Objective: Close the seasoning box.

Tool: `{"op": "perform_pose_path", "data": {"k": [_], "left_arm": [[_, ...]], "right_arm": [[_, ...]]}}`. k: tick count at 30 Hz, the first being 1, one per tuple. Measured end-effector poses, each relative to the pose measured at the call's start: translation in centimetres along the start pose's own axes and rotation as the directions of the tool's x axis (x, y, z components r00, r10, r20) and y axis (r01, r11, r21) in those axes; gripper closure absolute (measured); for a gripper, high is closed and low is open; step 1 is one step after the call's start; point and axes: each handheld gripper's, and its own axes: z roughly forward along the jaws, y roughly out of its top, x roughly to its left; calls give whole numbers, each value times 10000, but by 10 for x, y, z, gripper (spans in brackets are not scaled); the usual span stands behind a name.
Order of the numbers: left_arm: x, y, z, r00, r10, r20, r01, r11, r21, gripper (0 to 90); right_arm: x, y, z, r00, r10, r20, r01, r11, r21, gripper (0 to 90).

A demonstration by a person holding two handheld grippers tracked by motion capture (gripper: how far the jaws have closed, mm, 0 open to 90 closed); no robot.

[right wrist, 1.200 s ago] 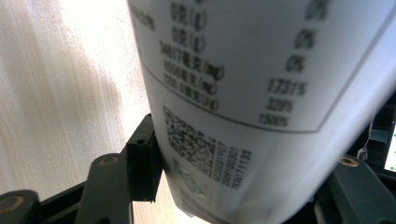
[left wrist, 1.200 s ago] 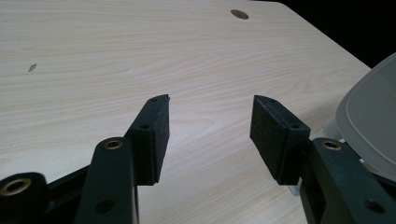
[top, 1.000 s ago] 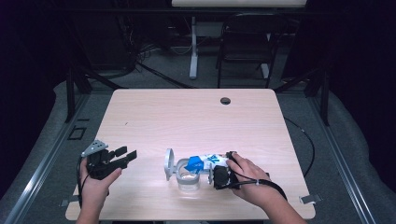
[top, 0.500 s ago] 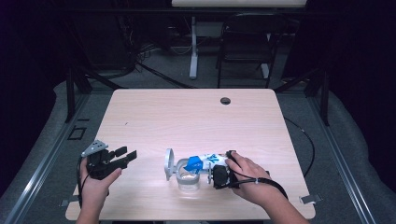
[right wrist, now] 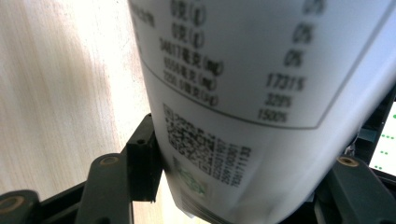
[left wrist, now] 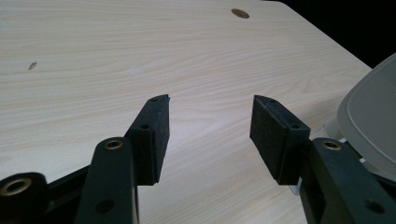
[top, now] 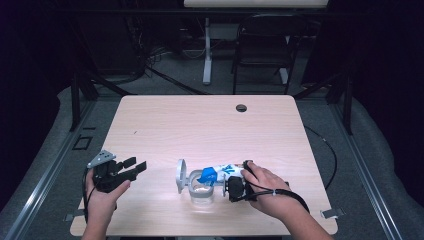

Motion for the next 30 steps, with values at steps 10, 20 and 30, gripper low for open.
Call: {"op": "perform_pose_path", "data": {"k": [10, 20, 30], "left_arm": [[0, 0, 0, 10000, 5, 8, -5, 10000, -28, 477], [1, 0, 0, 10000, -3, -9, 3, 10000, -9, 477], [0, 0, 0, 10000, 9, -17, -9, 10000, 15, 477]], "right_arm": [[-2, 1, -2, 9998, -189, 50, 188, 9994, 289, 414], [-5, 1, -2, 9992, -383, 98, 377, 9977, 559, 415], [-5, 2, -4, 9979, -587, 263, 570, 9966, 588, 417]]}}
